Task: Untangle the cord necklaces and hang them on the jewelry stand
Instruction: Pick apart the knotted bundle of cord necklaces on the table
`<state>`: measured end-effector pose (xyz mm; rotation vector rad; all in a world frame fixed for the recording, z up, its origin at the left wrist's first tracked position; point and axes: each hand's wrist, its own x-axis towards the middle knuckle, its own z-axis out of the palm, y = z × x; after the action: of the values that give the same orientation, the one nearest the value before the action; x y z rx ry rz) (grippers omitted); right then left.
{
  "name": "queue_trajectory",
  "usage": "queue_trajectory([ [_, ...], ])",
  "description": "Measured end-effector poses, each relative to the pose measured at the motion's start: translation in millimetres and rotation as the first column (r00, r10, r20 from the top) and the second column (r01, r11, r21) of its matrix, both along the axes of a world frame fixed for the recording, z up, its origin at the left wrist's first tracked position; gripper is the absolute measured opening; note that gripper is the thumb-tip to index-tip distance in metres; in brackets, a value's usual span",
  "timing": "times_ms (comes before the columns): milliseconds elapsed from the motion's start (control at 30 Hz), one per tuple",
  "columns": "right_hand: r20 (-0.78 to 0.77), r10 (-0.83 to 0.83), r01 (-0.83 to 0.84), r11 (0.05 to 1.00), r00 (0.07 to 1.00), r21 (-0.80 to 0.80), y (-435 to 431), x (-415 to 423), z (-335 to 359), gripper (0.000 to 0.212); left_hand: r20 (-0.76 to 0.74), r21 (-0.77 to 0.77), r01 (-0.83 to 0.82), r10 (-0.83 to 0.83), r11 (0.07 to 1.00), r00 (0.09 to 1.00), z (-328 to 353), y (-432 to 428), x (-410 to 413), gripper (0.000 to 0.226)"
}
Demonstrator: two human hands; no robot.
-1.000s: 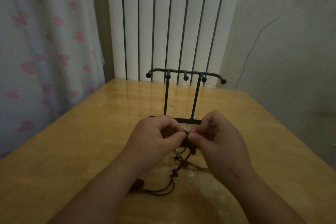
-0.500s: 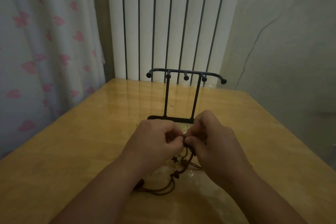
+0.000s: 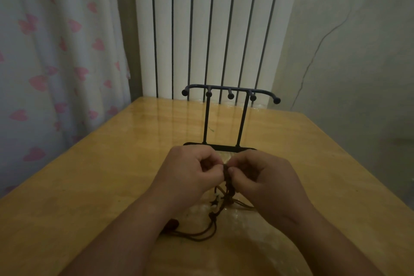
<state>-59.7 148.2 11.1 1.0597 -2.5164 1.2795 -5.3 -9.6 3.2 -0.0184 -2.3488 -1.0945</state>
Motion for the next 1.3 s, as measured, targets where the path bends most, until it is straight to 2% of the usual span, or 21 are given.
queue_trajectory([
  [467,-0.264,0.04,0.026,0.971,0.964,0.238,0.6,1.2,4.5,0.006,0.025,-0.048,0.008,-0.007,0.999,1.0,-3.2,0.6,-1.0,0.01],
  [700,-0.354,0.075,0.059,0.934,0.932,0.354,-4.1,0.3,6.3,0.008,0.041,-0.002,0.024,-0.024,1.0,0.999,-3.1,2.4,-1.4,0.014],
  [900,-0.322,0.093,0.033,0.93,0.942,0.365,-3.8,-1.1,5.0,0.013,0.047,0.08,0.05,-0.054,0.996,0.997,-2.1,4.1,-1.3,0.019],
  [1067,-0.288,0.108,0.0,0.937,0.951,0.349,-4.0,-1.7,1.9,0.013,0.055,0.083,0.071,-0.076,0.994,0.996,-1.4,3.5,-0.8,0.023],
  [1300,-0.332,0.117,-0.016,0.957,0.936,0.291,-3.8,-3.3,-1.1,0.014,0.05,0.162,0.099,-0.108,0.982,0.993,1.1,3.2,-2.2,0.026],
])
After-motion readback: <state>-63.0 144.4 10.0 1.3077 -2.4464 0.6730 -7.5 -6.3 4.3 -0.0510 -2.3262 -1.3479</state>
